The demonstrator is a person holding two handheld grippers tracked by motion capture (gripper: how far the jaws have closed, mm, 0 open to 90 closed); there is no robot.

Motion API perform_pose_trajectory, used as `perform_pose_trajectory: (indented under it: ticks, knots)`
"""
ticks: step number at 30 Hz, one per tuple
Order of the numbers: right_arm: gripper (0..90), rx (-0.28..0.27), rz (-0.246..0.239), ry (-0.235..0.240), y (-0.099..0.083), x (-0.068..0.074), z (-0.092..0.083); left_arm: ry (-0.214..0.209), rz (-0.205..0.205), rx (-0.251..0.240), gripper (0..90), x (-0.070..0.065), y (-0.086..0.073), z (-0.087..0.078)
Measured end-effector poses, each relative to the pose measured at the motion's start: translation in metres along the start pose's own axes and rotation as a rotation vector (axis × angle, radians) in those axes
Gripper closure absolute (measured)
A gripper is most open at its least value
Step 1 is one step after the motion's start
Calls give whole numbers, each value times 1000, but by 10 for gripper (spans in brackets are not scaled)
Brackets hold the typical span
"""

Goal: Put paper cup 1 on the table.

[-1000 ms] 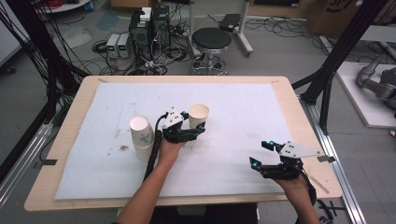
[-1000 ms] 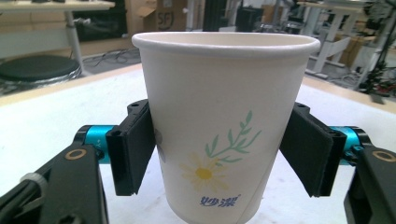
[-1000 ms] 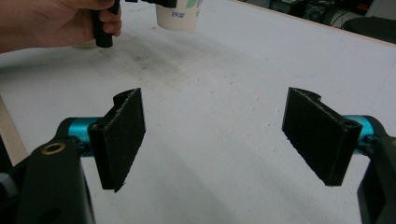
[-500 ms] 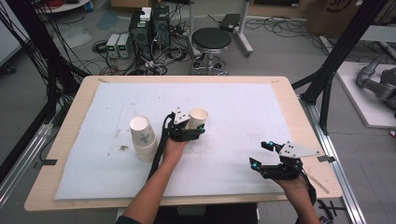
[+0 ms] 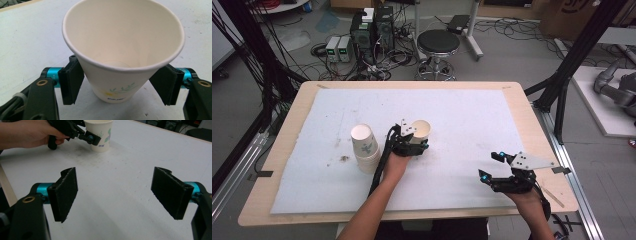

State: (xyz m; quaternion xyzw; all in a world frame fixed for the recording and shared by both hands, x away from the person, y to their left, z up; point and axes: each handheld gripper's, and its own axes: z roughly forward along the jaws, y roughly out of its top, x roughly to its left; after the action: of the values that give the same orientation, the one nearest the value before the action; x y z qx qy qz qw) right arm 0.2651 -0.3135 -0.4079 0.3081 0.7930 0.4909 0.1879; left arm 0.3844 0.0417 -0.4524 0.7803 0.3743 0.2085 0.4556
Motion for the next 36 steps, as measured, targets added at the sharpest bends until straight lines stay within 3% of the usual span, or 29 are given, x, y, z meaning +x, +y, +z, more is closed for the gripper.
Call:
perform_pose_trajectory:
  ticks: [4,7,11,15,22,26,29,36]
  knots:
    - [221,1,-2,2,0,1,0,-9,2,0,280,-1,0,0]
    - [221,0,1,2,0,0,0,-31,-18,-15,231,-1,-2,-3]
    - [221,4,2,7,0,1,0,-40,-26,-31,206,0,-5,-13]
    - [221,3,-7,9,0,3,0,-81,-34,-55,206,-2,-10,-25]
    - [221,3,-5,9,1,6,-2,-153,4,-99,206,-16,-12,-50]
    - [221,-2,-10,7,2,7,-3,-153,11,-114,210,-20,-14,-63]
    - [221,-4,-12,9,3,8,-4,-190,4,-130,210,-23,-16,-74]
    - [221,3,-9,10,2,7,-1,-303,54,-214,213,-34,-21,-104]
